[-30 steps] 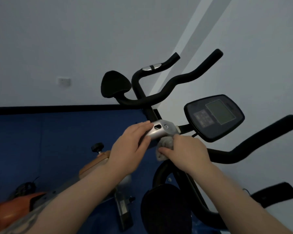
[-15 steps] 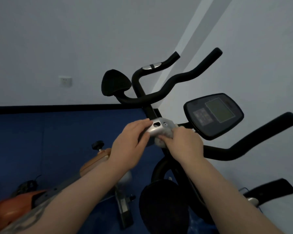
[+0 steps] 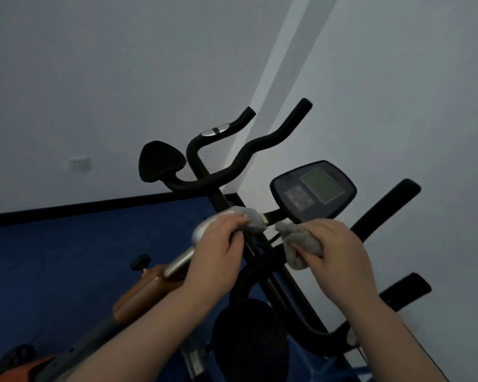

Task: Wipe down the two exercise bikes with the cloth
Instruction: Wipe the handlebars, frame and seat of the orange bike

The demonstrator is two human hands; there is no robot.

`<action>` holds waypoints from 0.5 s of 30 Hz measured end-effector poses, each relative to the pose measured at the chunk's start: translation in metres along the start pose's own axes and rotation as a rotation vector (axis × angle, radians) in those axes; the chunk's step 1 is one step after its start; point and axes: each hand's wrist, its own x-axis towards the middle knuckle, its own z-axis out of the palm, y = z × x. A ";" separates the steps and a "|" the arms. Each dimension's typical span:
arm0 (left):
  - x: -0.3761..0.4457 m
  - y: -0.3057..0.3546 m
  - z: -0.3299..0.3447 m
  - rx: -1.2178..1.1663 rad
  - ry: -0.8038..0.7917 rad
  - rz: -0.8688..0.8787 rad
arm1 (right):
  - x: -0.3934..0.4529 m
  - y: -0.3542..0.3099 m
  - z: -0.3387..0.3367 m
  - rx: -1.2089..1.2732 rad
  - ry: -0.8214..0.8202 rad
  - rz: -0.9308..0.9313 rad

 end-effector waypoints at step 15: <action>-0.014 0.012 0.023 0.254 -0.225 0.019 | -0.029 0.003 0.041 -0.082 0.110 -0.078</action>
